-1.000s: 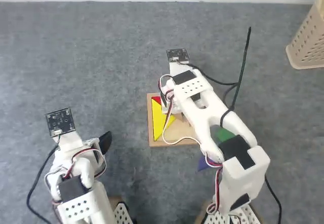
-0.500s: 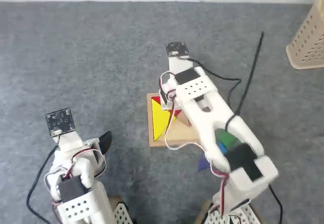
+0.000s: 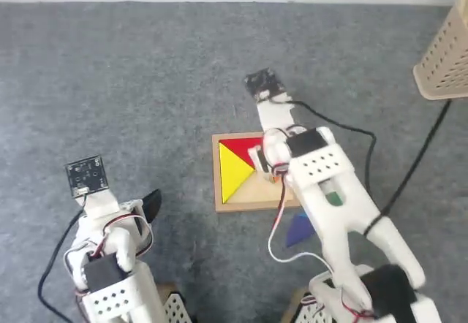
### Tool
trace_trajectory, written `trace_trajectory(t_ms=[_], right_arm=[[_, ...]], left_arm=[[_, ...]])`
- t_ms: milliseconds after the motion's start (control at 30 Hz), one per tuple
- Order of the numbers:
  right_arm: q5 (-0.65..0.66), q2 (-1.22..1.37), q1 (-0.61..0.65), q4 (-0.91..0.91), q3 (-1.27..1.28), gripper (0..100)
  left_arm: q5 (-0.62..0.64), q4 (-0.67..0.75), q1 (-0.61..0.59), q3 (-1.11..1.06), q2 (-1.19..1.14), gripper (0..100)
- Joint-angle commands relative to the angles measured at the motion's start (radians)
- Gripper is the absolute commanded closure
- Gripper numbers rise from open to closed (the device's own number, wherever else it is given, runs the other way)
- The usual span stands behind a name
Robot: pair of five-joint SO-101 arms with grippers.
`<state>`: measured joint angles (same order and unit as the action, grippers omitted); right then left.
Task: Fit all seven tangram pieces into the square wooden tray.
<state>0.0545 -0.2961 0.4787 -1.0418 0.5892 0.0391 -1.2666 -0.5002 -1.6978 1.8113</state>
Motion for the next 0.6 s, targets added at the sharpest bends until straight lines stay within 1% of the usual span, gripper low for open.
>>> trace_trajectory(t_ms=[0, 67, 133, 233, 367, 433, 500, 567], right_arm=[[0.196, -0.101, -0.031, -0.165, 0.023, 99.1], [0.206, -0.111, -0.042, -0.234, 0.043, 99.1], [0.209, -0.113, -0.068, -0.254, 0.063, 99.1], [0.212, -0.113, -0.173, -0.252, 0.087, 99.1], [0.331, -0.099, -0.278, -0.263, 0.098, 97.1], [0.400, -0.081, -0.314, -0.278, 0.106, 92.5], [0.503, -0.048, -0.343, -0.286, 0.109, 86.4], [0.554, -0.010, -0.366, -0.272, 0.109, 81.5]], left_arm=[[-0.002, 0.002, 0.002, 0.013, 0.012, 65], [-0.002, 0.002, 0.002, 0.013, 0.012, 65], [-0.002, 0.002, 0.002, 0.013, 0.012, 65], [-0.002, 0.002, 0.002, 0.013, 0.012, 65], [-0.002, 0.002, 0.002, 0.013, 0.012, 65], [-0.002, 0.002, 0.002, 0.013, 0.012, 65], [-0.002, 0.002, 0.002, 0.013, 0.012, 65], [-0.002, 0.002, 0.002, 0.013, 0.012, 65]])
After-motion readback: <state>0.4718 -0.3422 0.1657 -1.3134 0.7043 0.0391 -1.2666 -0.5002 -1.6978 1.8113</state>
